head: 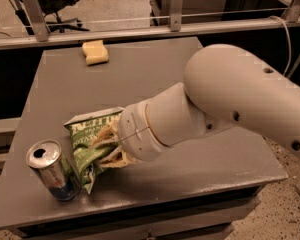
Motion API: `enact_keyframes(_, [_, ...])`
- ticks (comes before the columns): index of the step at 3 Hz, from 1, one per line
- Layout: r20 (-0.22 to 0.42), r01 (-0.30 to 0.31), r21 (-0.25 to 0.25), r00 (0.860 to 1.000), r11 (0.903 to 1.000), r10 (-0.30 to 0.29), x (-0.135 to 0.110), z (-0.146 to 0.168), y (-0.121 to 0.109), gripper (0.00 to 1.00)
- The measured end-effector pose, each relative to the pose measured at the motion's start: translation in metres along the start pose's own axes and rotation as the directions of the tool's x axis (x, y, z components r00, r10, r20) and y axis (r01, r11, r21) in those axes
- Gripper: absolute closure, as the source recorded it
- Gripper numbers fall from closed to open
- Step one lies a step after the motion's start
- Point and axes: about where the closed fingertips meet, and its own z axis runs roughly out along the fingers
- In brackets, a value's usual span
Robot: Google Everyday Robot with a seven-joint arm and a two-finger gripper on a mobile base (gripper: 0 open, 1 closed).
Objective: Move green jalapeno chip bag near redbull can
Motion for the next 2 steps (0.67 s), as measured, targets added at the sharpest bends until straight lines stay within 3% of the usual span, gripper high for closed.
enact_keyframes(2, [0.012,-0.01,-0.014,1.0,0.9999,0.01,0.0003,0.0101,0.0039,0.4])
